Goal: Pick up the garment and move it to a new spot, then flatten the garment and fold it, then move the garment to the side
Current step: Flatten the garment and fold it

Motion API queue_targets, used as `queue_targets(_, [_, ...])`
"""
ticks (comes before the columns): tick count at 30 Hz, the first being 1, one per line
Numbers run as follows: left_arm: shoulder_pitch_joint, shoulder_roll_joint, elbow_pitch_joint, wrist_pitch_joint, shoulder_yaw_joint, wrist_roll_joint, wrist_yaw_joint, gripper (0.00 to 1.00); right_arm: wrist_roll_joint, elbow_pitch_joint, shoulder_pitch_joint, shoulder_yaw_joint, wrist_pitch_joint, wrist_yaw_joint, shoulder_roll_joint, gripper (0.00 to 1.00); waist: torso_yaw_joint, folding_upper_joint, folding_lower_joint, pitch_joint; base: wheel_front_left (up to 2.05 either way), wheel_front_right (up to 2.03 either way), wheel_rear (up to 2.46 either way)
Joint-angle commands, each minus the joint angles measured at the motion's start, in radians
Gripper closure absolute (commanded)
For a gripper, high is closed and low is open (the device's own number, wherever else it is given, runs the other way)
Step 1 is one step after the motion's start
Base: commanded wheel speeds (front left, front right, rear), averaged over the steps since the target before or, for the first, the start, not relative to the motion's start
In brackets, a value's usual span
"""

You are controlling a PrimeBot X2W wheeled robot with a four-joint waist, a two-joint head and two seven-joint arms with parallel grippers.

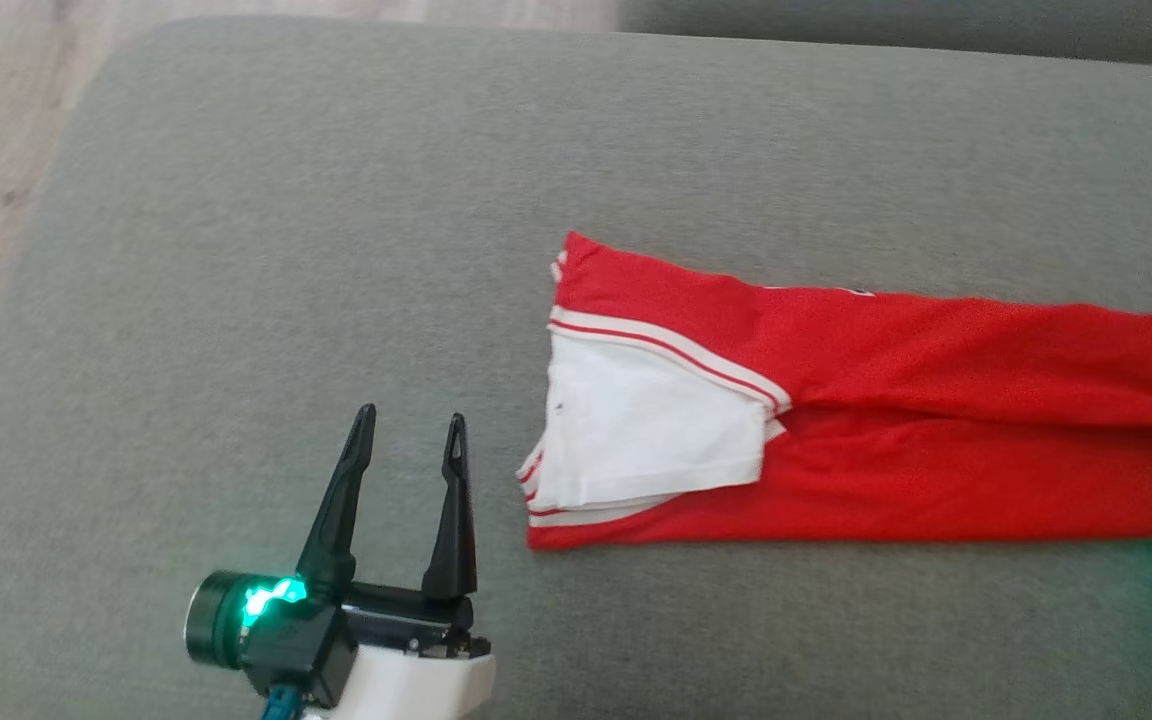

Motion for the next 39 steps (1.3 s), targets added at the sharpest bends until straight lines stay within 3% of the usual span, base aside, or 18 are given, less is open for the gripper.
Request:
queue_targets(1, [-0.009,-0.019,-0.023,-0.006,0.057,0.021,-0.024,0.0,-0.034,0.006,-0.028,-0.015,0.022,0.007,-0.019,0.0,0.03,-0.0001,0.0,0.005,0.0,0.0,0.0])
queue_targets(6, [0.011,-0.079,-0.016,-0.006,0.113,0.065,-0.092,0.0,-0.106,0.066,-0.033,-0.104,0.068,0.007,-0.002,0.0,0.061,-0.0001,0.0,0.01,0.0,0.0,0.0])
queue_targets(11, [0.03,-0.117,-0.026,-0.006,0.163,0.096,-0.139,0.0,-0.079,0.047,0.015,-0.089,0.093,0.007,0.03,0.0,0.055,-0.0001,0.0,0.023,0.0,0.0,0.0])
queue_targets(13, [0.033,-0.128,-0.024,-0.006,0.176,0.104,-0.159,0.0,-0.058,0.037,0.034,-0.073,0.108,0.007,0.037,0.22,0.053,-0.0001,0.0,0.025,0.0,0.0,0.0])
queue_targets(14, [0.033,-0.128,-0.024,-0.006,0.176,0.104,-0.159,0.0,-0.058,0.037,0.034,-0.073,0.108,0.007,0.037,0.22,0.053,-0.0001,0.0,0.025,0.0,0.0,0.0])
queue_targets(15, [0.033,-0.132,-0.023,-0.006,0.182,0.108,-0.168,0.0,-0.046,0.032,0.042,-0.065,0.115,0.007,0.039,0.33,0.051,-0.0001,0.0,0.025,0.0,0.0,0.0])
queue_targets(17, [0.033,-0.139,-0.021,-0.006,0.194,0.117,-0.183,0.0,-0.023,0.019,0.058,-0.032,0.136,0.007,0.043,0.65,0.049,-0.0001,0.0,0.026,0.0,0.0,0.0])
queue_targets(18, [0.033,-0.144,-0.019,-0.006,0.204,0.122,-0.194,0.0,0.002,0.003,0.07,-0.012,0.151,0.007,0.044,0.93,0.046,-0.0001,0.0,0.027,0.0,0.0,0.0])
queue_targets(19, [0.032,-0.146,-0.019,-0.006,0.209,0.124,-0.198,0.0,0.007,-0.006,0.075,-0.002,0.156,0.007,0.044,1.0,0.045,-0.0001,0.0,0.028,0.0,0.0,0.0])
queue_targets(26, [0.032,-0.153,-0.016,-0.006,0.236,0.136,-0.22,0.0,0.046,-0.06,0.082,0.015,0.142,0.007,-0.008,1.0,0.032,-0.0001,0.0,0.028,0.0,0.0,0.0])
queue_targets(32, [0.028,-0.155,-0.025,-0.006,0.248,0.137,-0.235,0.0,0.068,-0.136,0.08,-0.045,0.155,0.007,-0.081,1.0,0.004,-0.0001,0.0,0.022,0.0,0.0,0.0])
queue_targets(36, [0.02,-0.155,-0.042,-0.006,0.264,0.132,-0.233,0.0,0.105,-0.249,0.062,-0.024,0.186,0.007,-0.057,1.0,-0.012,-0.0001,0.0,0.014,0.0,0.0,0.0])
queue_targets(39, [0.017,-0.155,-0.046,-0.006,0.269,0.131,-0.234,0.0,0.144,-0.365,0.063,0.05,0.195,0.007,-0.011,1.0,-0.014,-0.0001,0.0,0.004,0.0,0.0,0.0])
